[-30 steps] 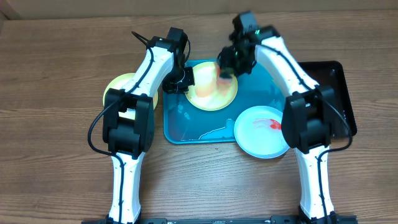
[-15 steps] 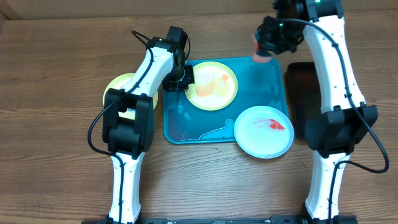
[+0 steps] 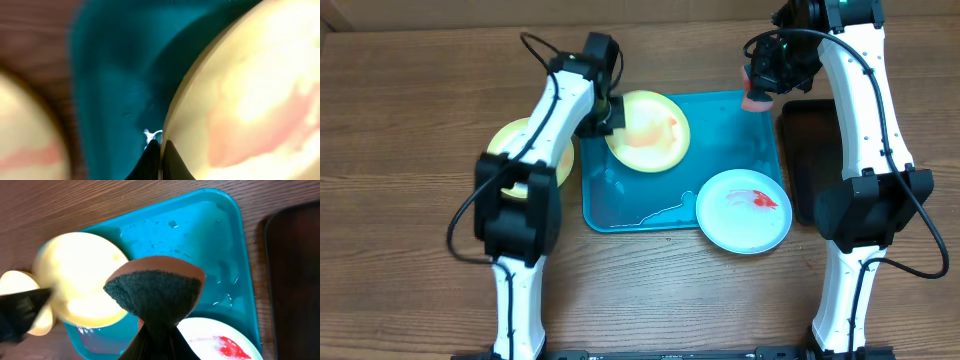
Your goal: Clean dirty plates on tray and stack at the side
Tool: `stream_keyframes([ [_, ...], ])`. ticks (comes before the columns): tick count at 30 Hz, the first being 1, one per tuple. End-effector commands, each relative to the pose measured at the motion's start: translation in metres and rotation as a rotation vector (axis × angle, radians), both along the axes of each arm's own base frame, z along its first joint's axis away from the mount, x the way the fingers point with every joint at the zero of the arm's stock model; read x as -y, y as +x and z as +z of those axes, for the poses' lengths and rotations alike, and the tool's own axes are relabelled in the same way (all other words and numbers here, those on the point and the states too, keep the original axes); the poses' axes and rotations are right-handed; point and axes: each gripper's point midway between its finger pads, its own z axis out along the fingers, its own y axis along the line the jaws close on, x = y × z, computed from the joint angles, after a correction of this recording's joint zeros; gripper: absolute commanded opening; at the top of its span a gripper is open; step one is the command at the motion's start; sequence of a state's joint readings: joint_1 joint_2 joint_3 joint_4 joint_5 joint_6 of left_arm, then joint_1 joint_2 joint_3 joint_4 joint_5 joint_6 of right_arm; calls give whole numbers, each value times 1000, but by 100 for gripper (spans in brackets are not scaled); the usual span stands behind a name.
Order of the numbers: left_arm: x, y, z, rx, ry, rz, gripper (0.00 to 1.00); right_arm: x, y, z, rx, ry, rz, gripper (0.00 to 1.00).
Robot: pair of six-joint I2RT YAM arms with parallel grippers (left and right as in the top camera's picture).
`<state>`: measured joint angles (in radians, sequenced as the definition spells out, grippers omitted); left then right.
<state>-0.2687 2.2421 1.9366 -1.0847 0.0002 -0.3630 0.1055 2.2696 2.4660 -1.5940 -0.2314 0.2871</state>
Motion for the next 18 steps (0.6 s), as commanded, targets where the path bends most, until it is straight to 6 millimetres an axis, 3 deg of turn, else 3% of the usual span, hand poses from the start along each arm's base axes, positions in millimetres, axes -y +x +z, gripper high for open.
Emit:
stream_keyframes([
  [1, -23, 7, 74, 181, 109, 14, 4, 2, 0, 6, 20, -13, 5, 10],
  [5, -32, 1, 98, 224, 182, 15, 4, 6, 0, 5, 22, -36, 0, 15],
  [9, -36, -7, 107, 239, 304, 5, 4, 6, 0, 5, 22, -39, -1, 15],
  [18, -23, -22, 124, 300, 541, -25, 4, 6, 0, 5, 22, -39, -1, 16],
])
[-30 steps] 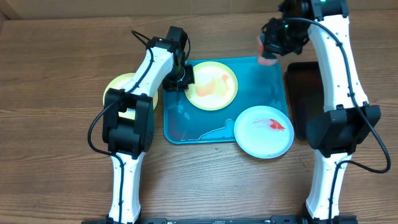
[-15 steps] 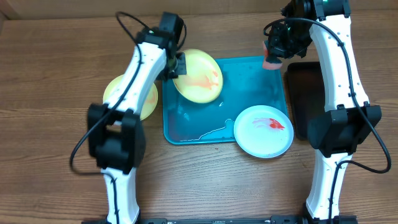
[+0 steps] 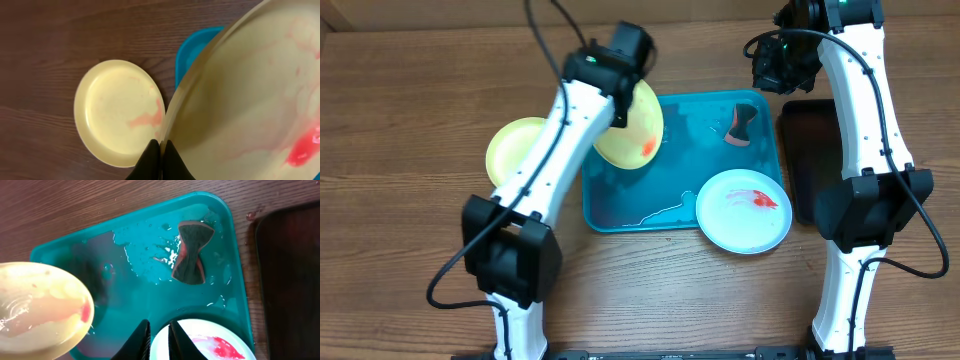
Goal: Clean dirty plates on tray and stack at the side
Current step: 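Carry the yellow plate left and lower it onto the cleaned yellow plate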
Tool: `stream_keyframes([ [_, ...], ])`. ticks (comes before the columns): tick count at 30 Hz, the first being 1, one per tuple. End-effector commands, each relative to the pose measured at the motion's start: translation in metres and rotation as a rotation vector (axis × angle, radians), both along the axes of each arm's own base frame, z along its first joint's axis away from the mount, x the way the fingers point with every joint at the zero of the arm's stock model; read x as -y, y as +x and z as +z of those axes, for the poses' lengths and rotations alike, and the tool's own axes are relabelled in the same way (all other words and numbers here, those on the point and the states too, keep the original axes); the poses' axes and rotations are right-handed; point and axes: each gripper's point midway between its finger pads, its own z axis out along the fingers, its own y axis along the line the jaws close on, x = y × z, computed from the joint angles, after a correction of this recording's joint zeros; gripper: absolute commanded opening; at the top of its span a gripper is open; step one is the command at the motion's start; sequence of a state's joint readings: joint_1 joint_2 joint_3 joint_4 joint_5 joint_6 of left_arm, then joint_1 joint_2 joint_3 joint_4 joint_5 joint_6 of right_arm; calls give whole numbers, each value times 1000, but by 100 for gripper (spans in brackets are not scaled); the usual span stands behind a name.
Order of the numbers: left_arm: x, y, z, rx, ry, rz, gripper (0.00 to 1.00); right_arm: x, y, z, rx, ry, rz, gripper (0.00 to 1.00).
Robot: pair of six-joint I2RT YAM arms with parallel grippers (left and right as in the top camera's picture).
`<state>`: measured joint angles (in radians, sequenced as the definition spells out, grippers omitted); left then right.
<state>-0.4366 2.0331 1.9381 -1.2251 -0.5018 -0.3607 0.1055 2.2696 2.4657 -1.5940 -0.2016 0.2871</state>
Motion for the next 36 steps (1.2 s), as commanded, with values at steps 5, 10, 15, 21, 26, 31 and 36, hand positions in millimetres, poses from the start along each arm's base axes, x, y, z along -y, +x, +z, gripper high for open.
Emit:
stream_keyframes([
  [5, -9, 4, 15, 85, 67, 67, 4, 5, 2, 2, 16, -34, -1, 20],
  [10, -19, 6, 18, 96, 92, 88, 4, 4, 5, -21, -40, -30, -36, 25],
  [15, -20, 7, 22, 123, 110, 105, 4, 5, 12, -47, -78, -54, -49, 30],
  [21, -22, 7, 25, 138, 119, 121, 4, 11, 18, -73, -104, -95, -77, 31],
  [26, -28, 8, 30, 163, 151, 139, 4, 10, 18, -101, -128, -96, -91, 30],
  [31, -34, 10, 39, 202, 217, 152, 4, 5, 15, -132, -148, -101, -81, 29],
  [36, -30, 9, 39, 205, 219, 142, 4, 9, 12, -157, -158, -120, -82, 29],
])
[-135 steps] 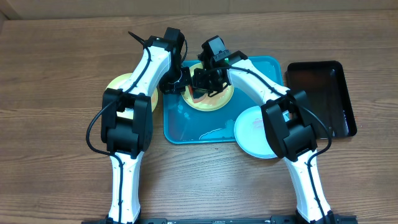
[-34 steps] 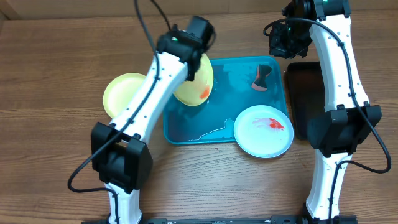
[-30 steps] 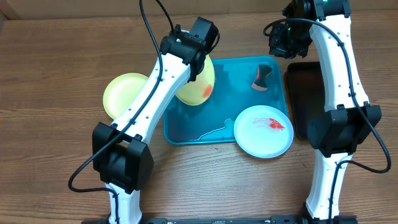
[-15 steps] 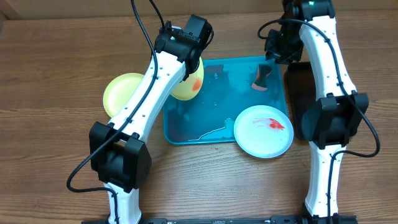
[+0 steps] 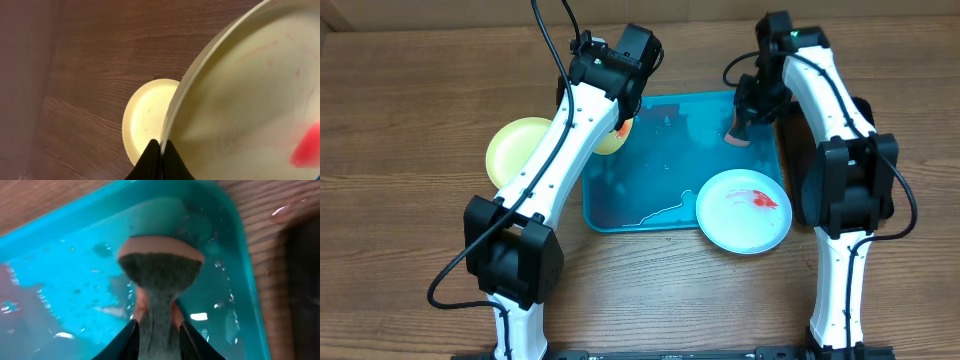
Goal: Clean dirty plates on tray and stack at the side
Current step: 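Carry the yellow plate left and lower it onto the cleaned yellow plate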
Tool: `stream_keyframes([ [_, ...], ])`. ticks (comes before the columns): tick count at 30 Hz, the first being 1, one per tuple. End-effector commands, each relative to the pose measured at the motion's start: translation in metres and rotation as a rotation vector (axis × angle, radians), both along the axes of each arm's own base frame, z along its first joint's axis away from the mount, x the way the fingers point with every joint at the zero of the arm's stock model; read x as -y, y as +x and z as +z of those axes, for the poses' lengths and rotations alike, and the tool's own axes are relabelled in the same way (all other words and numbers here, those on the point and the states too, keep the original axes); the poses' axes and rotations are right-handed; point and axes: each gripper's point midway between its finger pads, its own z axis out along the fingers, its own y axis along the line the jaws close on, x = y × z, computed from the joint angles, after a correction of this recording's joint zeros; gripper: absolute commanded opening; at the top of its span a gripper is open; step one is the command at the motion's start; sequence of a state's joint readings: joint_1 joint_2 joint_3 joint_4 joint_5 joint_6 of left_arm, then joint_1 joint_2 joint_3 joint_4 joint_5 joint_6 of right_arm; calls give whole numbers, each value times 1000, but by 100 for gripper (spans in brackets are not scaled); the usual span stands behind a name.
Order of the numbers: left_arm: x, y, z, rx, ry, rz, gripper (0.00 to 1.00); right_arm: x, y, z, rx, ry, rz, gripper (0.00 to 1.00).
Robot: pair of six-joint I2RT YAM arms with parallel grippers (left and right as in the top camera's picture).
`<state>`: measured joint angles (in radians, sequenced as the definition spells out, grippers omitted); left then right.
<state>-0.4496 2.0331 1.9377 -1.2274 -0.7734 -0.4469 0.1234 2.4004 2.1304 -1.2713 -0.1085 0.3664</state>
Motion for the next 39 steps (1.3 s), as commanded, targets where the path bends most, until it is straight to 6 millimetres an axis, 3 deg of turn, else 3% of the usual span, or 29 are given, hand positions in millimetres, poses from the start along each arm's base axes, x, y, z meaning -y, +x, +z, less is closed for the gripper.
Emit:
stream_keyframes([
  [1, 2, 1, 13, 56, 18, 15, 4, 3, -3, -13, -11, -23, -7, 28],
  [9, 2, 1, 12, 54, 16, 15, 4, -2, 1, -21, 13, -21, 3, 21],
  [14, 2, 1, 12, 54, 16, 15, 4, -7, 0, -21, 15, -47, 22, 4],
  [19, 0, 1, 15, 61, 39, 16, 4, -7, -4, -15, -1, -48, 24, 4],
  [24, 0, 0, 30, 108, 141, 14, 4, -9, 3, 23, 40, -32, 23, 4],
  [32, 19, -5, 46, 181, 219, -12, 4, -5, 17, 97, 155, -6, 6, 4],
  [39, 24, -12, 46, 193, 223, -3, 4, 2, 16, 121, 178, 7, -5, 4],
])
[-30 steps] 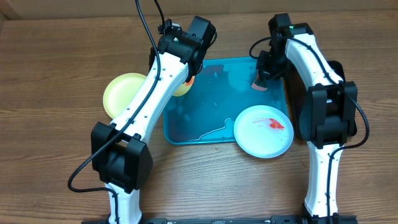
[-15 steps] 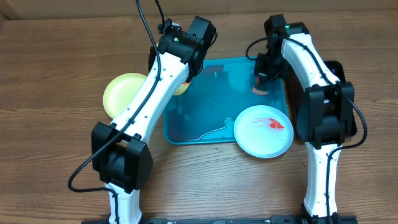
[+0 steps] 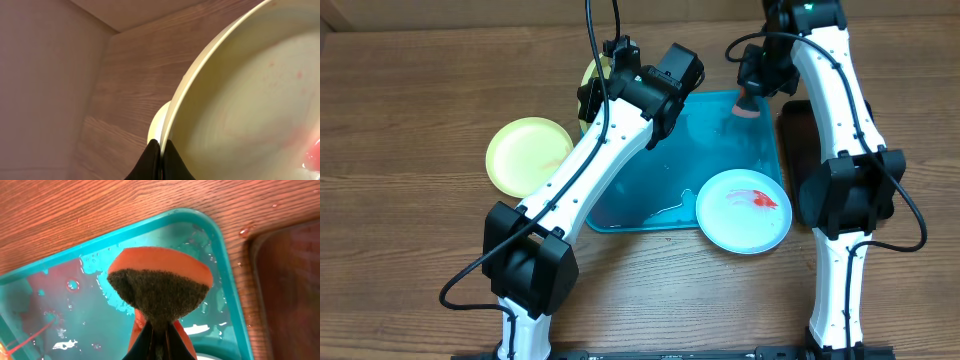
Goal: Clean dirty plates on tray and stack at the side
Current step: 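Carry the yellow plate left and lower it onto the cleaned yellow plate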
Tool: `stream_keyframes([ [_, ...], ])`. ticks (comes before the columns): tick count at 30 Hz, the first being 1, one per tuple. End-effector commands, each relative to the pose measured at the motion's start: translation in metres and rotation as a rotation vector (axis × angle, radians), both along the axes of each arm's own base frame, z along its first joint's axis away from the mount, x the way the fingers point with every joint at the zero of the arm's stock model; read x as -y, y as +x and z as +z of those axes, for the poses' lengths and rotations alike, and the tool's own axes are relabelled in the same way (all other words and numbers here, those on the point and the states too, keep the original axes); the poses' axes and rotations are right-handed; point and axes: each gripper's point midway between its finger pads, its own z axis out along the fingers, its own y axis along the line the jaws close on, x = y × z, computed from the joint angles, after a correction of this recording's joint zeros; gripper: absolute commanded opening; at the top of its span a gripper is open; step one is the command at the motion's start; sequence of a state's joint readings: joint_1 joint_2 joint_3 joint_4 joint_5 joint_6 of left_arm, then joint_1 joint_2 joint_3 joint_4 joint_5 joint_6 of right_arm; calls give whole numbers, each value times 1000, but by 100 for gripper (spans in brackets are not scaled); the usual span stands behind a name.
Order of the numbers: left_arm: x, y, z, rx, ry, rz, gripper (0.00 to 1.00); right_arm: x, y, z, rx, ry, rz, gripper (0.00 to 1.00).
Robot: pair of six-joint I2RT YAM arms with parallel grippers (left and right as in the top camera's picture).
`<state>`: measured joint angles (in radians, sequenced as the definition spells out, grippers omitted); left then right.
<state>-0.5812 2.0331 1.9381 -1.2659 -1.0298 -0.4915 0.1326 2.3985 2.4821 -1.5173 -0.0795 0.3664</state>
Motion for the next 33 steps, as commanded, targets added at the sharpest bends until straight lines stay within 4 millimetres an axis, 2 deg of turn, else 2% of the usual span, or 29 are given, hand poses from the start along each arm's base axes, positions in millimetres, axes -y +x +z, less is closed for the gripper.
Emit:
stream_keyframes([
  [1, -2, -2, 14, 82, 6, 38, 4, 3, 4, 31, 70, 36, -7, 4],
  [6, -2, -7, 23, 117, 49, 46, 4, 0, 4, 35, 72, 93, -2, 4],
  [17, 12, -13, 46, 214, 158, 18, 4, -1, 2, 35, 64, 99, 13, 4],
  [33, 8, -13, 63, 278, 236, 31, 4, -1, 0, 35, 58, 98, 13, 4],
])
